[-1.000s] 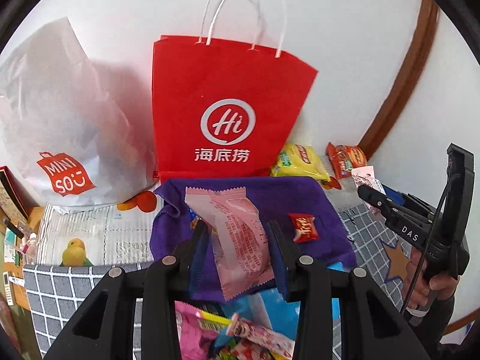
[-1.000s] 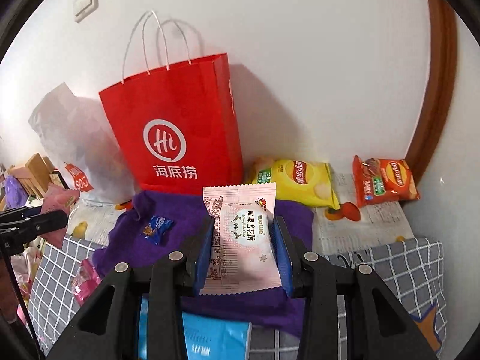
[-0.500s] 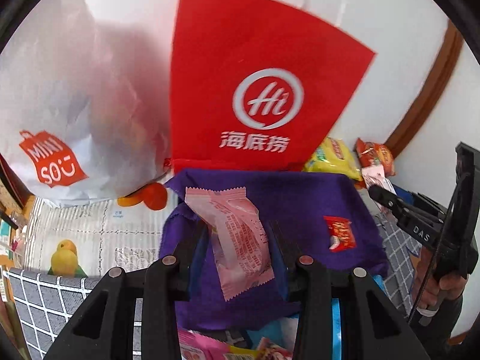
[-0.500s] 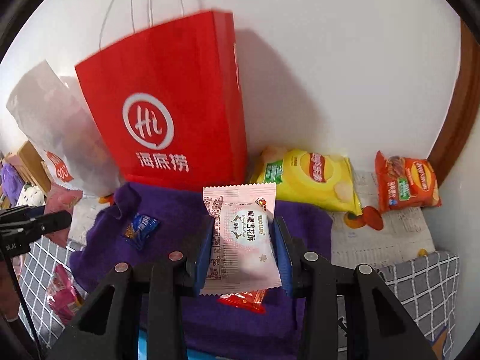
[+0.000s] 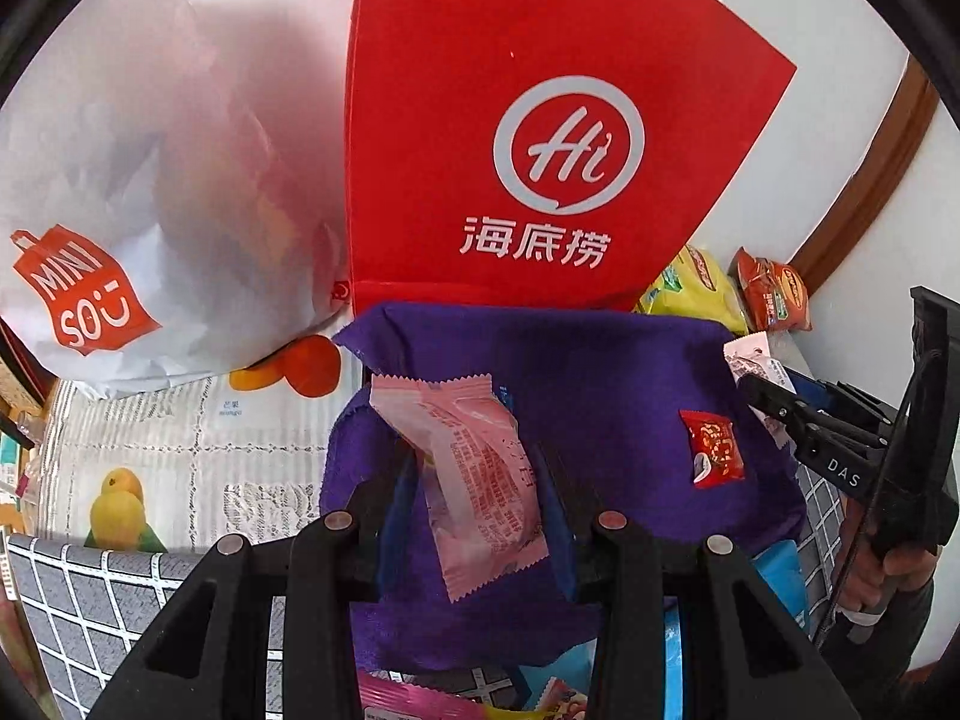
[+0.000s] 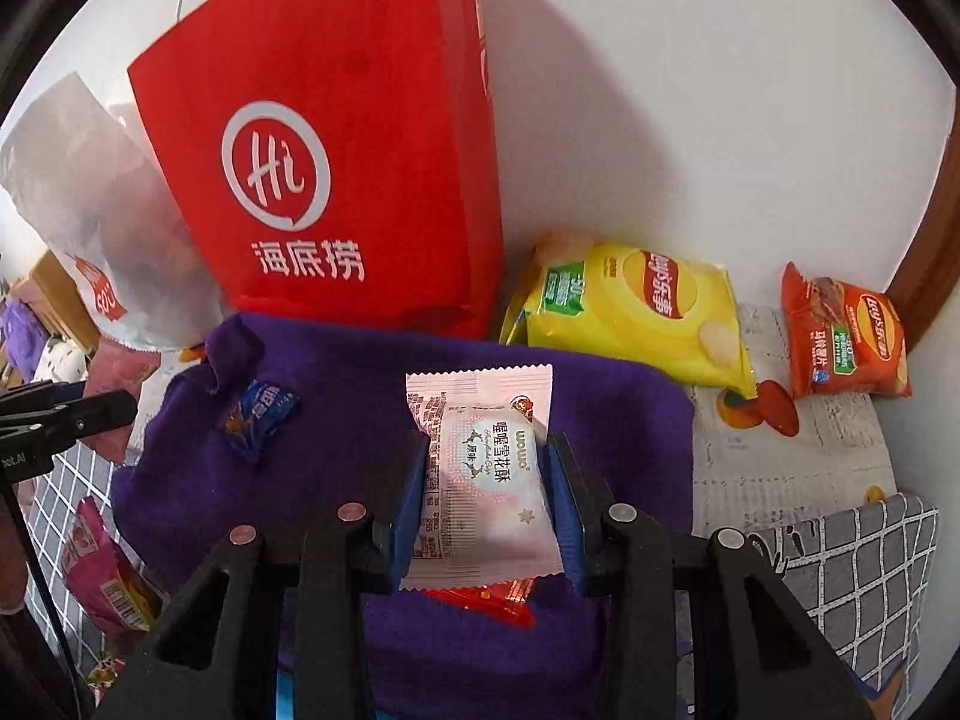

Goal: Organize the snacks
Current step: 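Carry the pink packet with left tool while right tool carries the pink-white packet toward the towel, then open right tool over the purple towel while left tool lowers the pink packet onto it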

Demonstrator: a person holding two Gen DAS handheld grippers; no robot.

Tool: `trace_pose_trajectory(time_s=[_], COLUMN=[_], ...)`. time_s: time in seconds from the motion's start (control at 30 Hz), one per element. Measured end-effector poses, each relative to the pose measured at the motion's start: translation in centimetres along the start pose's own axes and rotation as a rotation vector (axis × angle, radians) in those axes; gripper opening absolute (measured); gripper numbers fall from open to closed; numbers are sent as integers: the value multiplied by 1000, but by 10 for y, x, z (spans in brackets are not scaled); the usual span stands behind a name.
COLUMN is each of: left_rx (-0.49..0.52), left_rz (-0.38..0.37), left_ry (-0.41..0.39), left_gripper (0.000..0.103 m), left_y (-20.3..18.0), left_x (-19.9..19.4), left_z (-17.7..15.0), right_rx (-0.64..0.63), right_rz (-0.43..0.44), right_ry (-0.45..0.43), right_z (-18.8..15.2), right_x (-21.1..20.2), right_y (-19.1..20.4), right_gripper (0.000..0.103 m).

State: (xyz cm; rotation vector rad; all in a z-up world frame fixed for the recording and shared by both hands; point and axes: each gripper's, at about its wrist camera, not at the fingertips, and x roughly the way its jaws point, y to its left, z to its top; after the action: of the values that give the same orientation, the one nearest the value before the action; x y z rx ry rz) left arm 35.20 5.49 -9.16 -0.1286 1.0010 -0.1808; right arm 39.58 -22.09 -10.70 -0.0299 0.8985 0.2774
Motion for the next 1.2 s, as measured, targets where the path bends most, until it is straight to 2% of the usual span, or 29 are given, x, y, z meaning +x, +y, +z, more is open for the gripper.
trace_pose_trajectory(time_s=[0.37,0.53,1.2], left_rx=[-22,-13,21], left_rz=[3,-14,7], left_ry=[34,67,145], left_gripper=[37,37,37], left_y=[7,4,-6], left_x=[11,21,43], left_z=[0,-2,-11], right_rx=[4,0,-72], right_rz=[-20,-29,29], right_ry=[14,51,150], right_z=[-2,-3,-16], right_x=[2,9,39], right_y=[-12,-16,16], right_gripper=[39,39,40])
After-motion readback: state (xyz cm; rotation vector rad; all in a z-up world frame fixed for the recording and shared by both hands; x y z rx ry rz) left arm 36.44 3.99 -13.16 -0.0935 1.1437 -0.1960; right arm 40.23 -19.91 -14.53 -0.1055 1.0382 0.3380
